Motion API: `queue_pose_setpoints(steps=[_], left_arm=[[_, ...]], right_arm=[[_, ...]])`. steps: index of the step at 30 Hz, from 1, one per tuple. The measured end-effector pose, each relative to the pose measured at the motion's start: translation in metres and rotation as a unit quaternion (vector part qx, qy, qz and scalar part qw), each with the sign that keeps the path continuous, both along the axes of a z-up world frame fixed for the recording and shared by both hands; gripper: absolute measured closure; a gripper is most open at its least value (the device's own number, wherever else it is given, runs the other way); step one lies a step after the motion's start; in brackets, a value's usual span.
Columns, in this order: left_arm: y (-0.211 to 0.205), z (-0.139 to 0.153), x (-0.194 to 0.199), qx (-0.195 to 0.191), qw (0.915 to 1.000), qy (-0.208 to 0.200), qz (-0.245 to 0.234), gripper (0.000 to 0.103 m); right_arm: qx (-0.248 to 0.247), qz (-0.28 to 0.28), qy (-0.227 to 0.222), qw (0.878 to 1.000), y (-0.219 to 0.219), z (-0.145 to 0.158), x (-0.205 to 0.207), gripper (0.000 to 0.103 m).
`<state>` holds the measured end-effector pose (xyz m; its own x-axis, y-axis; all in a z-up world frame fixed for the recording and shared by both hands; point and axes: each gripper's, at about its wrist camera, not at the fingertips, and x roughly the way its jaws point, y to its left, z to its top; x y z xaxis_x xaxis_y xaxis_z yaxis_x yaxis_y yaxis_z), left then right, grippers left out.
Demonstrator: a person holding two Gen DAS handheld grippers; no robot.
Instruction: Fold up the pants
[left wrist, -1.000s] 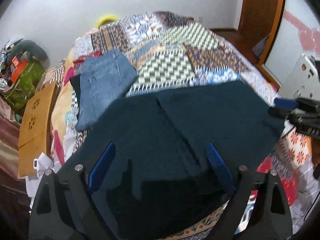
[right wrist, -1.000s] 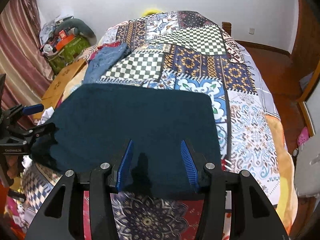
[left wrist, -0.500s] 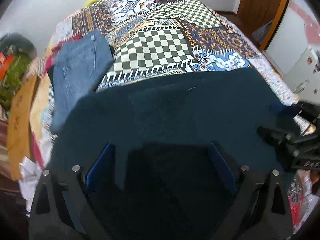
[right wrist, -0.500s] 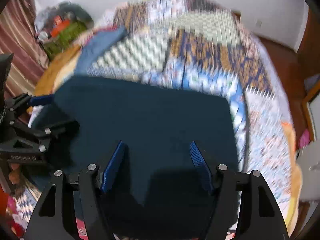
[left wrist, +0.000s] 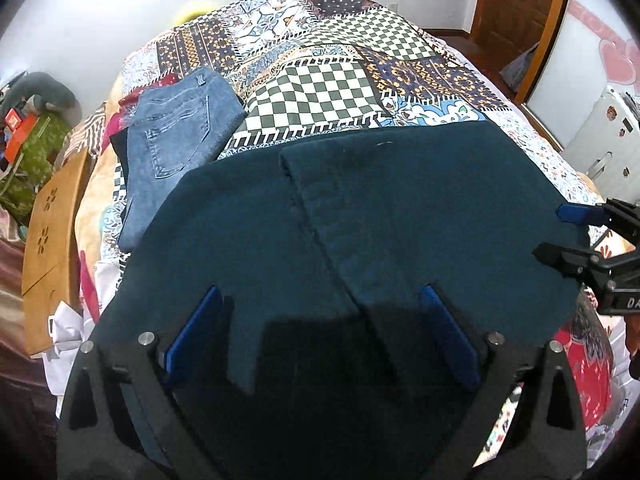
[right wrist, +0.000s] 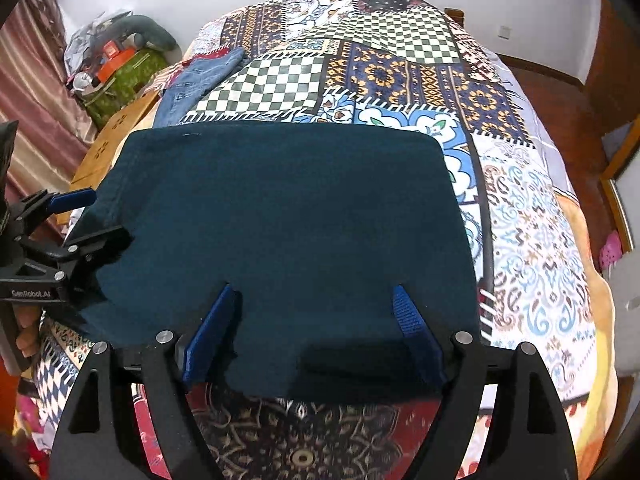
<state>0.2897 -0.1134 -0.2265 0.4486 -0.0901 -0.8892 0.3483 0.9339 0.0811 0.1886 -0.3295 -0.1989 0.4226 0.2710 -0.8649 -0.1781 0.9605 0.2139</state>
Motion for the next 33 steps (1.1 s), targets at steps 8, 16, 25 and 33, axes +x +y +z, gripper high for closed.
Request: queue_pose_setpoints(steps=[8,16,25,33], left_arm=[[0.024,0.036,-0.025,-0.025,0.9986,-0.042,0.021,0.003],[0.090,0.080,-0.051,-0.060,0.9893,-0.104,0.082,0.003],[0.200,0.060,-0.075,-0.112,0.9718,-0.047,0.202,0.003],[0.272,0.008,-0.110,-0.209,0.9330,0.038,0.291,0.003]], right_arm=[[-0.038,0.013,-0.048,0.998,0.019,0.032,-0.011,0.024],[-0.006,0.027,-0.117,0.993,0.049,0.075,-0.012,0.024],[0.011,0.061,-0.115,0.991,0.110,0.063,-0.005,0.023],[-0.020,0.095,-0.063,0.993,0.142,0.027,-0.005,0.024]])
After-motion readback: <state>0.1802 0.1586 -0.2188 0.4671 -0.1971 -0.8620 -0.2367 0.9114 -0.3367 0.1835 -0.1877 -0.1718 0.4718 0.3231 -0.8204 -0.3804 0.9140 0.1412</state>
